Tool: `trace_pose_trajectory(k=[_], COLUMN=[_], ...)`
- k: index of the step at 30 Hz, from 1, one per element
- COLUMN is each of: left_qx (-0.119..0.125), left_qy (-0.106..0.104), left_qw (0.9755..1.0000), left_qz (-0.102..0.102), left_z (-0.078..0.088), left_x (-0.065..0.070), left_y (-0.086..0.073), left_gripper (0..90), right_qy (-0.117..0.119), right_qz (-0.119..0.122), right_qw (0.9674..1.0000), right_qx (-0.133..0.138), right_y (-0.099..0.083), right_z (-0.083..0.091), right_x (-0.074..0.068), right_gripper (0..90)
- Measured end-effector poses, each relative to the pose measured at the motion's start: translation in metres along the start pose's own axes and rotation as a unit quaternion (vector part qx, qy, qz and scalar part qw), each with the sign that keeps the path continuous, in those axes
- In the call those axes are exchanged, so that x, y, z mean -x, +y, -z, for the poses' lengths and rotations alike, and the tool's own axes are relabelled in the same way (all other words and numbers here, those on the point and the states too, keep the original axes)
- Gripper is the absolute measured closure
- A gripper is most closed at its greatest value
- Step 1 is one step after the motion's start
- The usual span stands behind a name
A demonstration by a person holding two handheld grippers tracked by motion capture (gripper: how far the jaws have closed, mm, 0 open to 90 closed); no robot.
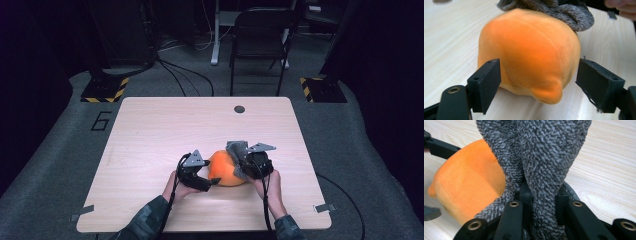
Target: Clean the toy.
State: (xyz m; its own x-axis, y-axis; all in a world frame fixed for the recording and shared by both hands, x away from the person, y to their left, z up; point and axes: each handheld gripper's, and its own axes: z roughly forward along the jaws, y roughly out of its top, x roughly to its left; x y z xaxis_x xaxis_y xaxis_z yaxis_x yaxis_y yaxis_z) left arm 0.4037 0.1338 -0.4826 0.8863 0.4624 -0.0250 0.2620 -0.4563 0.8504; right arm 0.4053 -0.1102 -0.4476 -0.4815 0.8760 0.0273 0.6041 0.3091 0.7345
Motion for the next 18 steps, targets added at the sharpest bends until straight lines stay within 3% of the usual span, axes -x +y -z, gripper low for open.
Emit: trace_pose_trajectory(k=[1,7,12,18], left_qx=[-0.002,-0.006,-0.026,-0.030], left_qy=[-0.001,0.018,0.036,0.053], left_qw=[0.9998,0.9961,0.9929,0.9908], left_qz=[-0.020,-0.086,-0.110,-0.121], left_z=[-0.001,-0.006,-0.015,-0.023], left_x=[0.002,0.010,0.009,0.008], left_y=[-0.001,-0.007,-0.014,-0.017], left_gripper=[14.3,5.8,5.2,4.0], right_qy=[-0.002,0.003,0.007,0.007], right_qz=[-0.004,-0.008,-0.014,-0.015], right_qw=[1.0000,1.0000,0.9999,0.9998], right_qx=[0.000,-0.002,-0.004,-0.005], right_y=[0.000,0.001,0.001,0.002], right_z=[0.000,-0.002,-0.003,-0.003], right_x=[-0.001,0.003,0.004,0.005], right_gripper=[75.1,75.1,75.1,75.1])
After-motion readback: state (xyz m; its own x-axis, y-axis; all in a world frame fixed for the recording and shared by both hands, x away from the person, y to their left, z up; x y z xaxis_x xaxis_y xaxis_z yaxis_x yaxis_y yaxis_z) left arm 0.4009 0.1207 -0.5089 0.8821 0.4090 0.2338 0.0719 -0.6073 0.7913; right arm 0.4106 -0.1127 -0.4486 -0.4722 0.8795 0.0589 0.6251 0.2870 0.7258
